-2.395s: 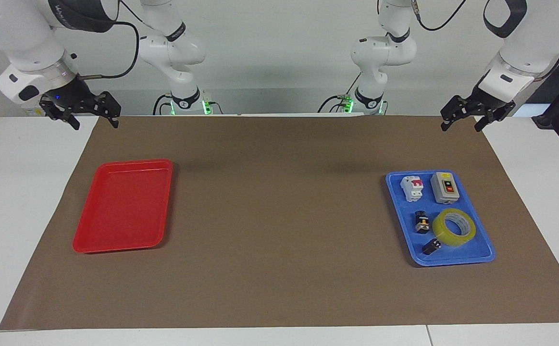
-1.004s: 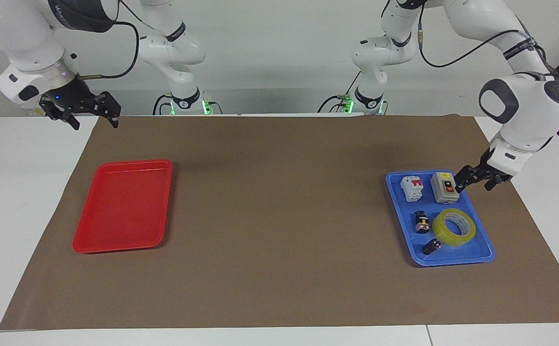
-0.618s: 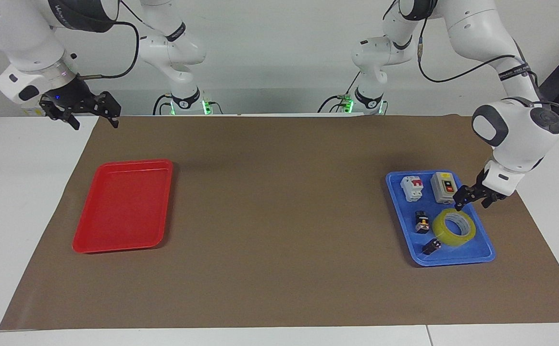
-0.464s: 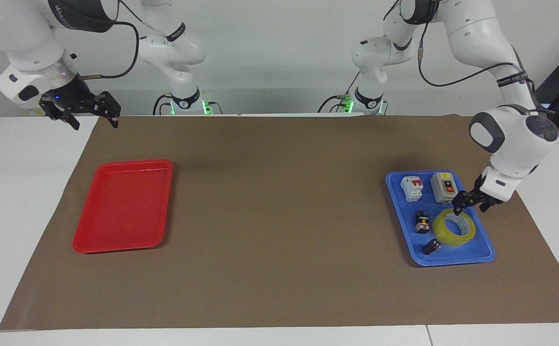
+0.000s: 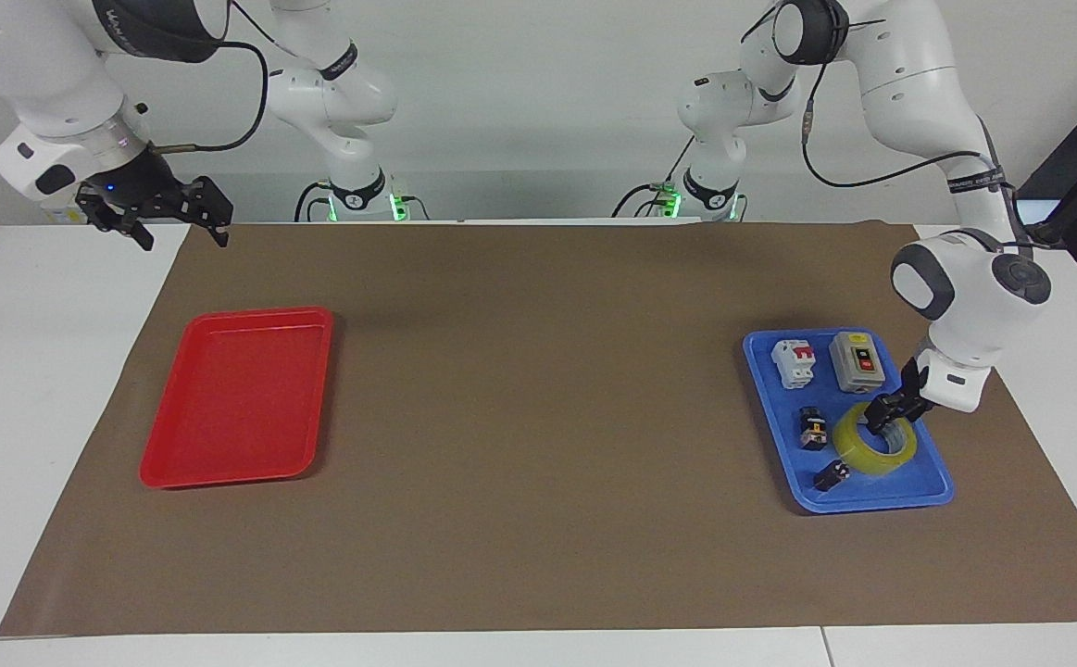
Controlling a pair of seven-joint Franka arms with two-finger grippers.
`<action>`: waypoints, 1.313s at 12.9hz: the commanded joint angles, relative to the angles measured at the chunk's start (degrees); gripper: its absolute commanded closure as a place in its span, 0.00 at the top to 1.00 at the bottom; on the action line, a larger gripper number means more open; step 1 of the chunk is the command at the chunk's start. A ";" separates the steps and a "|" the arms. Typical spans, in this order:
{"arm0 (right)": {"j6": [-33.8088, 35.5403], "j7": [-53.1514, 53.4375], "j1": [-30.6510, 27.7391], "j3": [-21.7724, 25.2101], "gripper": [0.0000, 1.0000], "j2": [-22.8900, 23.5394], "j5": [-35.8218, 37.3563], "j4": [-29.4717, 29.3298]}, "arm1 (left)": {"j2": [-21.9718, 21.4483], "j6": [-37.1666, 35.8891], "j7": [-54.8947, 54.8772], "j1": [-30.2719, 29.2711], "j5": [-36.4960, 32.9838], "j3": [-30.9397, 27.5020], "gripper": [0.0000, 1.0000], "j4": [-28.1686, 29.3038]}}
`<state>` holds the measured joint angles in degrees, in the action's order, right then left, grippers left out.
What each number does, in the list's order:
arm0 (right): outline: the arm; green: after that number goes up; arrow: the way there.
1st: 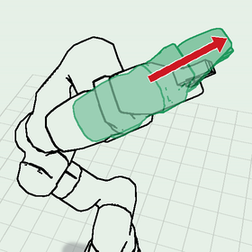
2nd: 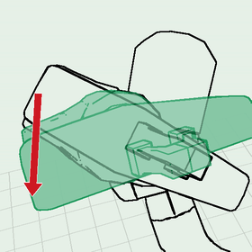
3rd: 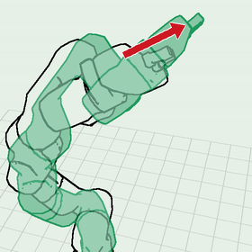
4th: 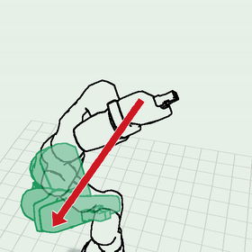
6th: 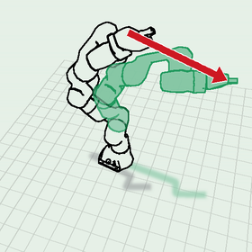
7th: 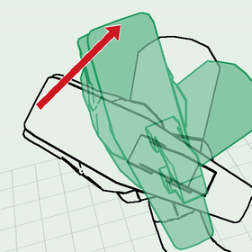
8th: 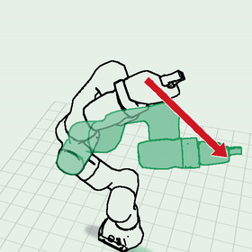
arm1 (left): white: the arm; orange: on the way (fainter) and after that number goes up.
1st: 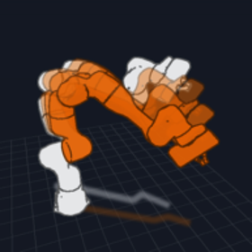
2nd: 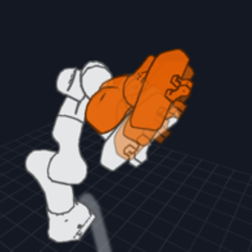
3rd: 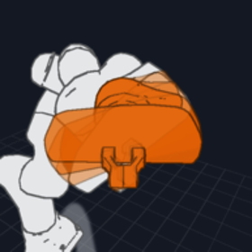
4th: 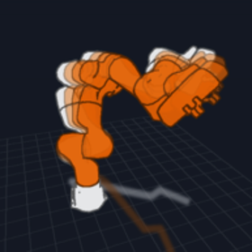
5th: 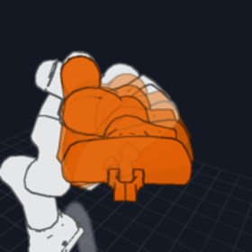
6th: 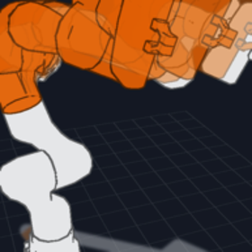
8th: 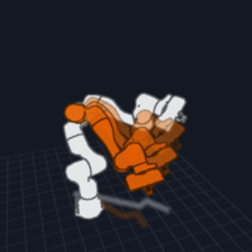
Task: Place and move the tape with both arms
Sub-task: 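Reach the left gripper into the blue tray and grasp the yellow tape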
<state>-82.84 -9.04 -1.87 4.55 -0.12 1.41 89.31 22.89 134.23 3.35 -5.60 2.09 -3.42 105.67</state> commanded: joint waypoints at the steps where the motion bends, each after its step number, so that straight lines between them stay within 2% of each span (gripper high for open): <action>1: 0.75 -0.01 -0.51 -0.16 1.00 0.12 -0.97 -0.54 | -0.39 2.35 2.28 0.06 0.54 0.08 0.75 1.73; 2: 0.75 -0.01 -0.51 -0.16 1.00 0.12 -0.97 -0.54 | -0.48 2.35 2.37 -0.03 0.54 0.08 0.67 2.08; 4: 0.75 -0.01 -0.51 -0.16 1.00 0.12 -0.97 -0.54 | -0.57 2.35 4.11 -0.29 0.54 0.08 0.36 2.17; 5: 0.66 -0.01 -0.51 -0.16 1.00 0.12 -0.97 -0.54 | -0.74 2.52 4.30 -0.38 0.54 0.08 0.26 3.13; 6: 0.75 -0.01 -0.51 -0.16 1.00 0.12 -0.97 -0.54 | -0.83 2.44 4.30 -0.38 0.54 0.08 0.06 3.22; 7: 0.66 -0.01 -0.51 -0.16 1.00 0.12 -0.97 -0.54 | -0.83 2.35 4.04 -0.29 0.54 0.08 0.00 3.14; 9: 0.66 -0.01 -0.51 -0.16 1.00 0.12 -0.97 -0.54 | -1.09 1.48 4.12 -0.21 0.54 -0.09 0.00 2.87; 15: 0.66 -0.01 -0.51 -0.16 1.00 0.12 -0.97 -0.54 | -13.91 -12.57 3.60 1.02 0.45 -0.44 0.00 2.52; 17: 0.66 -0.01 -0.51 -0.16 1.00 0.12 -0.97 -0.54 | -16.29 -15.92 4.03 4.79 0.37 -0.44 0.00 3.22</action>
<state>-82.84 -9.04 -1.87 4.55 -0.12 1.41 89.31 9.48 120.64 6.95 -4.13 2.09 -3.48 106.89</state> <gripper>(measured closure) 0.000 0.784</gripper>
